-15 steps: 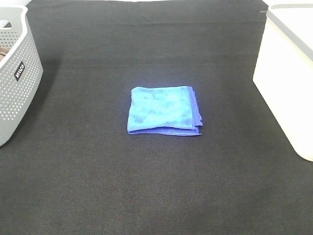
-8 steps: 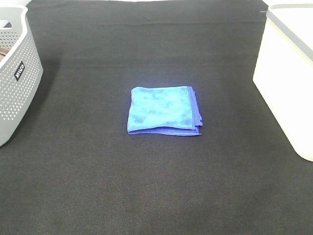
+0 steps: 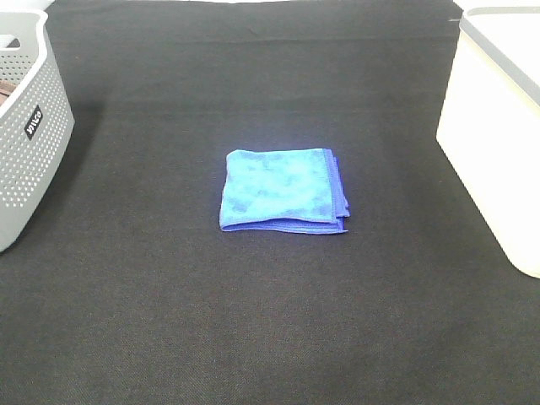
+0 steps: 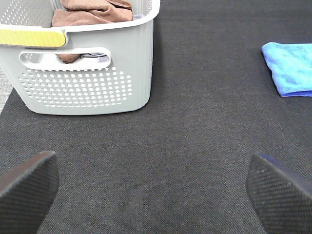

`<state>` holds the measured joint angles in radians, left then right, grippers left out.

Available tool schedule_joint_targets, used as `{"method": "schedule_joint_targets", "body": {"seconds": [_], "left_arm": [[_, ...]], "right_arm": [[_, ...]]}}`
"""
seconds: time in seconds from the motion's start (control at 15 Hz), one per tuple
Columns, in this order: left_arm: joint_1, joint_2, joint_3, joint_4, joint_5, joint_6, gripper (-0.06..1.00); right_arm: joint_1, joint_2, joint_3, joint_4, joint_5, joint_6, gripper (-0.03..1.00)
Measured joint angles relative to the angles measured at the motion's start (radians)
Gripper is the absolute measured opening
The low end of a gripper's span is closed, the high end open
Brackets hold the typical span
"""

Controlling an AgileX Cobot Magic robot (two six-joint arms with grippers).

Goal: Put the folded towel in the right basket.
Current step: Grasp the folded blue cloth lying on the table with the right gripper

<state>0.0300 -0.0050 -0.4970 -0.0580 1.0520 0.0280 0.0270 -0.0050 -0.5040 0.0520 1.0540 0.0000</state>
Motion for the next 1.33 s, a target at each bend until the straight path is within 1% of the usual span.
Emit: {"method": "schedule_joint_targets", "body": {"seconds": [1.33], "left_arm": [[0.000,0.000,0.000,0.001,0.000,0.000,0.99]], "right_arm": [[0.000,0.000,0.000,0.000,0.000,-0.005,0.98]]}}
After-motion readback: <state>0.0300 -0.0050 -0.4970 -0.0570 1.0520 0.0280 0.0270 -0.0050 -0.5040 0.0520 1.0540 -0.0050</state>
